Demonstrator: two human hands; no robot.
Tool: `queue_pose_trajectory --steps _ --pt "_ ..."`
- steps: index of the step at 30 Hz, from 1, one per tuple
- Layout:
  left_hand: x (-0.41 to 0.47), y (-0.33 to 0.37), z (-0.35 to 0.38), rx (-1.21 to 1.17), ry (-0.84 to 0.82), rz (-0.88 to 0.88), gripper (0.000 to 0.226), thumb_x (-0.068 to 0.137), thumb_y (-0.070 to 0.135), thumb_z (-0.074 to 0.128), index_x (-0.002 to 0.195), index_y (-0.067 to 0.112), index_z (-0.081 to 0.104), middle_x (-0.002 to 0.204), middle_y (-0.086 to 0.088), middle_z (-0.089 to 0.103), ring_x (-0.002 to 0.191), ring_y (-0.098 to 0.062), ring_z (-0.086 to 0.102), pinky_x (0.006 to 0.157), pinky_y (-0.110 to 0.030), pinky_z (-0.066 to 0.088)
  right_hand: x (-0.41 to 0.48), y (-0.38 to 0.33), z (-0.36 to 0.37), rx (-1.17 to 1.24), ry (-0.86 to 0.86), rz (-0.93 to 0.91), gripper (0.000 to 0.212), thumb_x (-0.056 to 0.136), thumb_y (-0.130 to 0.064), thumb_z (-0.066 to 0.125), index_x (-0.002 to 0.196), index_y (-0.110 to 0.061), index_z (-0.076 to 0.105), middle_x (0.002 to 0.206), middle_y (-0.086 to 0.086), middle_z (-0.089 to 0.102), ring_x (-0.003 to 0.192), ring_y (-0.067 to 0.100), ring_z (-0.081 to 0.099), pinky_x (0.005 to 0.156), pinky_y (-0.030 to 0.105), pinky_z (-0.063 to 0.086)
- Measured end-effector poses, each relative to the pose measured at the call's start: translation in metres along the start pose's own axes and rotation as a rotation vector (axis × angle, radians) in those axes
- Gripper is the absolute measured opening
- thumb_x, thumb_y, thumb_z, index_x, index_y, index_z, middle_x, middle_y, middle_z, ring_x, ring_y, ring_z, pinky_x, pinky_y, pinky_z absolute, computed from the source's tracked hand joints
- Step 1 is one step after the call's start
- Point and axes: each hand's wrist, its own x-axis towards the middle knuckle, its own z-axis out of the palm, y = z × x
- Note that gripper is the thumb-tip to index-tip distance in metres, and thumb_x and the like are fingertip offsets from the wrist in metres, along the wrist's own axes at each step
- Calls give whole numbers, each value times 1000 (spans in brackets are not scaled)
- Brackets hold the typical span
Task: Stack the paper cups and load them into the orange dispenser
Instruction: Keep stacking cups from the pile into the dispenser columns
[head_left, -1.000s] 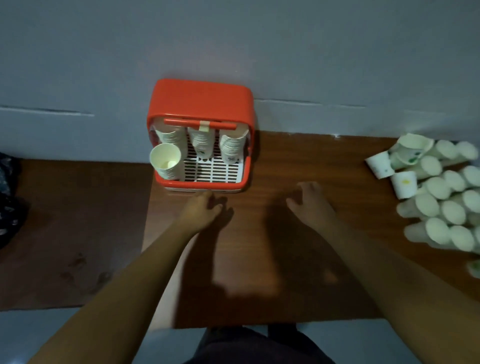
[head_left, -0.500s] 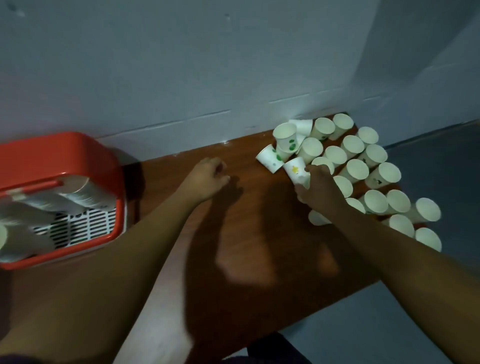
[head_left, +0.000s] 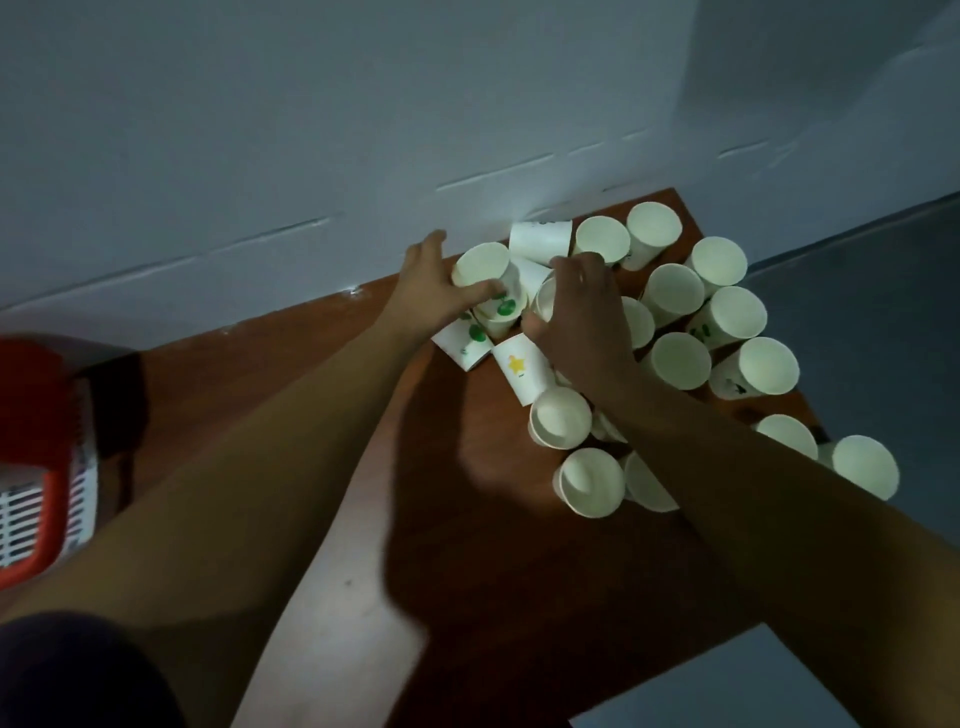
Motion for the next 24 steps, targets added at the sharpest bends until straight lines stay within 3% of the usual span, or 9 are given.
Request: queue_pose_trajectory --steps 3,6,10,13,17,21,24 --pt "19 2 12 100 -51 16 106 74 58 79 154 14 26 157 -10 32 142 -28 34 113 -43 35 13 14 5 -35 -117 81 72 77 -45 70 133 -7 43 130 17 47 116 33 48 96 40 41" --pt "25 -5 20 153 -37 75 83 71 54 80 137 14 49 135 -7 52 125 -27 49 96 -37 44 20 22 15 -47 -292 95 82 78 -47 72 140 -7 35 137 18 42 121 35 45 97 42 40" --pt "13 -9 14 71 24 108 69 74 38 82 131 15 51 126 -3 52 114 -21 51 92 -35 47 23 19 20 -76 -191 35 61 83 -37 70 131 -9 46 127 15 53 117 31 51 98 39 41" --pt "-2 -10 -1 -57 80 113 66 77 32 81 133 19 48 127 2 50 113 -16 50 82 -17 49 19 14 10 -62 -143 17 53 80 -34 72 123 -9 51 117 12 58 110 30 54 93 39 43" --pt "-31 -24 -30 -193 115 104 79 78 32 79 145 29 35 141 1 44 126 -18 48 101 -36 48 4 0 -15 -24 -103 -1 53 77 -37 72 118 -11 53 112 11 58 105 30 55 89 40 45" --pt "-76 -55 -68 -273 120 74 77 78 29 76 142 44 37 139 -1 44 126 -20 49 103 -41 49 -18 -31 -45 56 -70 21 62 81 -40 72 130 -12 48 122 10 55 111 27 52 91 37 45" --pt "-115 -80 -92 -265 162 21 72 75 30 74 139 38 41 136 -3 42 123 -20 49 100 -29 46 -38 -70 -58 133 -64 8 63 81 -39 72 133 -14 46 128 8 53 116 25 50 95 36 43"
